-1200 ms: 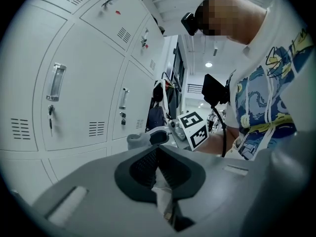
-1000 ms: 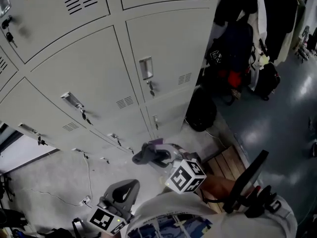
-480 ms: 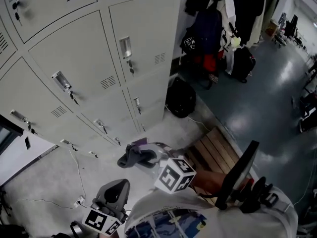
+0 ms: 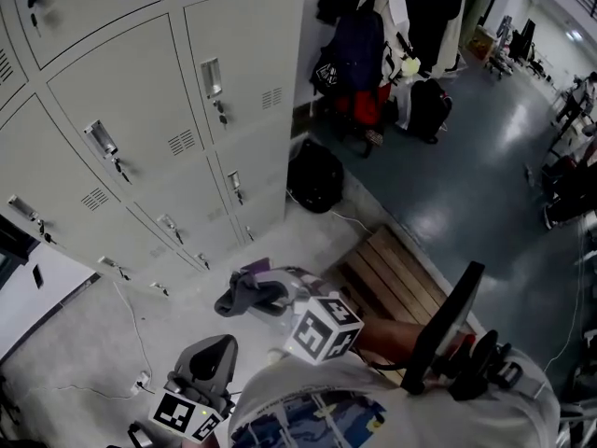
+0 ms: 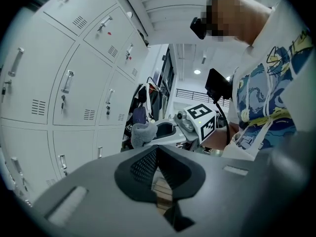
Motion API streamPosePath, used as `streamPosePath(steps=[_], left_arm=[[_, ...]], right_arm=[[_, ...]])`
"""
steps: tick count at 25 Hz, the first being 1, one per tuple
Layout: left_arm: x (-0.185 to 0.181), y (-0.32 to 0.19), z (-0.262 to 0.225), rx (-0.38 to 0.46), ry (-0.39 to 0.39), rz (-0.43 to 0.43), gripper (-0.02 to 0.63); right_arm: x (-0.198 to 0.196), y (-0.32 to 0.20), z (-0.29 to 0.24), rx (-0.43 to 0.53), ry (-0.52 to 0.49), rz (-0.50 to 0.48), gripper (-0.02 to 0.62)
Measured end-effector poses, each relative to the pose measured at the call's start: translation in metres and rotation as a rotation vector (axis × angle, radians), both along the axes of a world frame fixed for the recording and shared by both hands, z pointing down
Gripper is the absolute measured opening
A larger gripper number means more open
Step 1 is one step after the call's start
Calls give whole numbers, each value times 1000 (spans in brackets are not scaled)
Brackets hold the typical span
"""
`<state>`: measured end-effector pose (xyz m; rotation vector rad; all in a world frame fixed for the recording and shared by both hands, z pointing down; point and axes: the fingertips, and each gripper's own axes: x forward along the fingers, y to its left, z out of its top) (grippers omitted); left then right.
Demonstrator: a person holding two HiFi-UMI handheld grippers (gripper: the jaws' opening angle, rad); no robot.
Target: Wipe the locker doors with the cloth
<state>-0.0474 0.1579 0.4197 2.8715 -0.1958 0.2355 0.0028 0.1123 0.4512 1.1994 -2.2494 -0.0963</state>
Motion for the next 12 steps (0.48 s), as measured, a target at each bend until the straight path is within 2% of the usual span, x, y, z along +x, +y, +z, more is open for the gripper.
streamPosePath(steps=[12], left_arm=[[-28,31,4,12,14,15,2]], right_arm=[[-32,29,-2,3,33,-16,115]])
